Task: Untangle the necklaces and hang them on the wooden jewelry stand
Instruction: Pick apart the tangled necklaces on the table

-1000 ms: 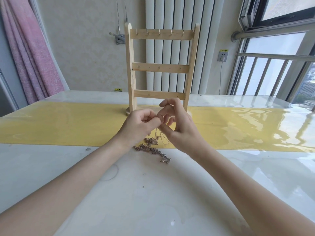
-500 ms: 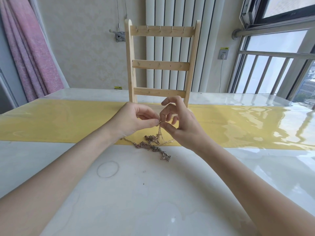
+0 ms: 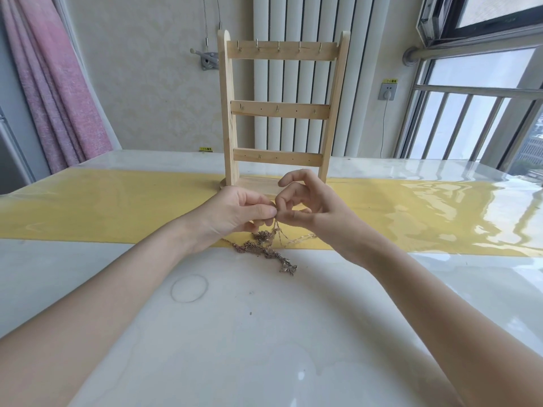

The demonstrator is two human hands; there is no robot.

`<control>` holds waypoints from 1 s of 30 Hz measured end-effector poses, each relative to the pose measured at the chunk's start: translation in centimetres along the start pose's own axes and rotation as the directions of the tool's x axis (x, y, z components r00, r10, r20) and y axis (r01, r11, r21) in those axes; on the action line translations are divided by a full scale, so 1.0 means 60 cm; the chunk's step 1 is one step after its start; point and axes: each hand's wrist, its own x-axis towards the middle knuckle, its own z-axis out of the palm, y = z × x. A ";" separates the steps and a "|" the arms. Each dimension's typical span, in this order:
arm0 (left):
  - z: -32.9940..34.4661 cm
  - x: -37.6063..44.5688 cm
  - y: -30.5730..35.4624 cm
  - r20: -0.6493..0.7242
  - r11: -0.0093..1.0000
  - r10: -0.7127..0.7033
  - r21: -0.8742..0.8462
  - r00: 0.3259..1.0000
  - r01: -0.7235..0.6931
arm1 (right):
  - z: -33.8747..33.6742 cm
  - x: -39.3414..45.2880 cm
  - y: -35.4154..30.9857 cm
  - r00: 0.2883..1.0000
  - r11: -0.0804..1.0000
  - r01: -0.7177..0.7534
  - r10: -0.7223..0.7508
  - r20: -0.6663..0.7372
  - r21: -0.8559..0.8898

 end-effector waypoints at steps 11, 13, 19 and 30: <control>0.009 0.007 0.011 -0.211 0.974 0.036 -0.211 0.977 -0.081 | 0.002 0.002 0.001 0.986 0.998 -0.033 0.042 -0.160 0.058; 0.010 0.007 0.012 -0.207 0.969 0.017 -0.237 0.978 -0.066 | 0.008 0.004 -0.003 0.973 1.000 0.018 -0.023 -0.230 -0.026; 0.018 0.008 0.011 -0.199 0.984 0.044 -0.160 0.979 -0.076 | 0.020 0.007 -0.007 0.950 0.987 0.079 -0.117 -0.288 -0.141; 0.024 0.007 0.014 -0.205 0.956 0.225 0.237 0.952 -0.175 | 0.017 0.003 -0.002 0.946 0.988 -0.081 0.117 -0.301 0.130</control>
